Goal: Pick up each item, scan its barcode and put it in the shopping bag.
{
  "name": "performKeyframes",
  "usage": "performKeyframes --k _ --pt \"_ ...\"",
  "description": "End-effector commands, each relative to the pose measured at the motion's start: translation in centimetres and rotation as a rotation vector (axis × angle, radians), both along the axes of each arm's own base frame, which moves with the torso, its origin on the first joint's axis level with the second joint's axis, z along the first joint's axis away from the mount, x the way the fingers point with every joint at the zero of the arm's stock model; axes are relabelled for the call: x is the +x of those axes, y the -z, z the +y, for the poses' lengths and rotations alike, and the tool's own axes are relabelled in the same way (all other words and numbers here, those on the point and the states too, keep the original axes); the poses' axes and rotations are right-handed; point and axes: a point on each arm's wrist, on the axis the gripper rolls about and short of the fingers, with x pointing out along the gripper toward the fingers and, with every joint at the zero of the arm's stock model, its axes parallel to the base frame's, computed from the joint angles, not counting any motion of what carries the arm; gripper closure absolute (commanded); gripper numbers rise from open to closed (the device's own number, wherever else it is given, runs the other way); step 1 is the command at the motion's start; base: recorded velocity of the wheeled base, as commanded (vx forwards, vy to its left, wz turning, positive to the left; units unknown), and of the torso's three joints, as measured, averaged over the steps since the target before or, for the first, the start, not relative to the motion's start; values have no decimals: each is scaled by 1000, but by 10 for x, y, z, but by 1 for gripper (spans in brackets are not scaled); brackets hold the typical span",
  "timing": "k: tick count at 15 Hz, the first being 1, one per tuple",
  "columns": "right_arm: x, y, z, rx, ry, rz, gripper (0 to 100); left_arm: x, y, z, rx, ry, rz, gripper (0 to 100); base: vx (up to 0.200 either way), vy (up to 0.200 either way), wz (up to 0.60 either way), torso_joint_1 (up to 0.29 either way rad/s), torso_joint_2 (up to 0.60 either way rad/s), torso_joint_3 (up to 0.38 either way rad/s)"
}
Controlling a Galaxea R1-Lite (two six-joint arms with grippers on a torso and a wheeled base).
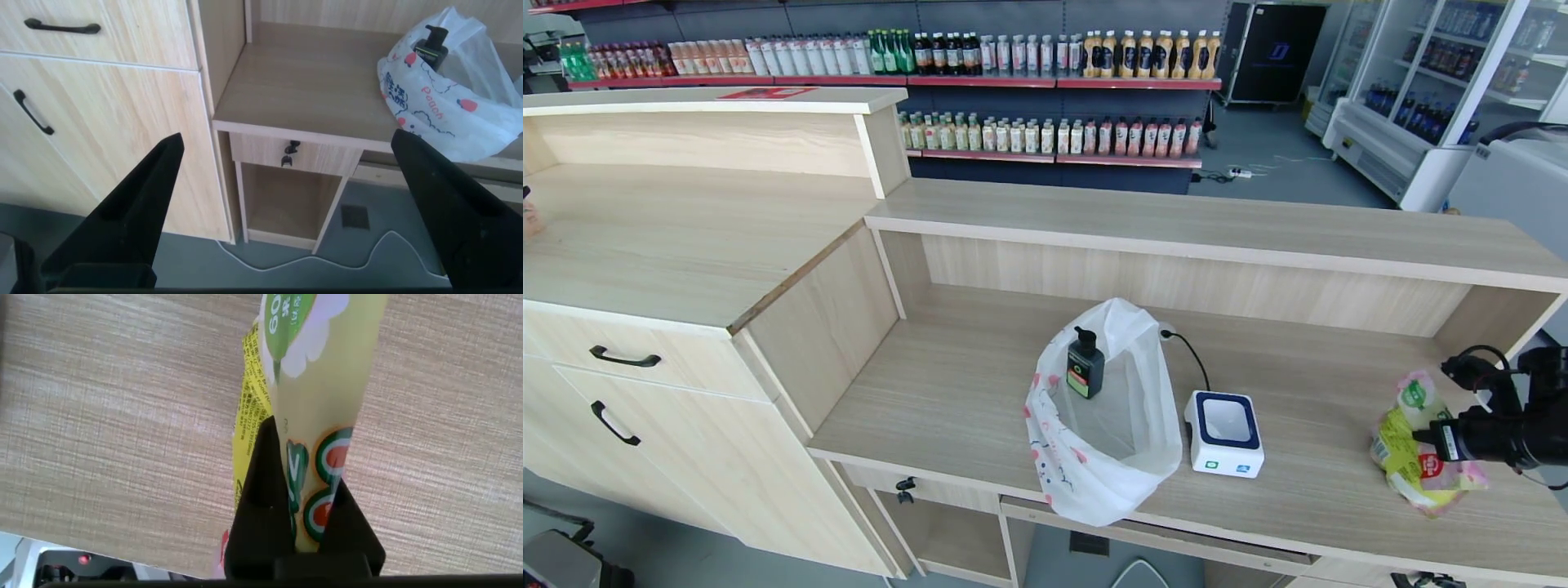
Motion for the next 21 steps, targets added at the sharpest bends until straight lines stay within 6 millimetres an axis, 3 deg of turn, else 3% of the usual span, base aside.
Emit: performKeyframes --k 1,3,6,9,11,13,18,21 --pt "-4 4 2 0 0 2 100 0 0 0 -1 1 1 0 0 0 0 0 0 0" --pt "-5 -4 2 -19 2 -29 100 0 0 0 -1 1 1 0 0 0 0 0 0 0" --pt "-18 -62 10 -68 -20 -169 100 0 0 0 -1 1 1 0 0 0 0 0 0 0" --pt "-85 -166 53 -99 -188 -483 100 0 0 0 -1 1 1 0 0 0 0 0 0 0" --pt "-129 -208 86 -18 -302 -639 100 0 0 0 -1 -1 1 0 0 0 0 0 0 0" --pt "-158 -227 121 128 -497 -718 100 0 0 0 -1 1 1 0 0 0 0 0 0 0" --pt "-184 -246 182 282 -850 -771 100 0 0 0 -1 1 1 0 0 0 0 0 0 0" --pt "-215 -271 219 544 -998 -732 100 0 0 0 -1 1 1 0 0 0 0 0 0 0"
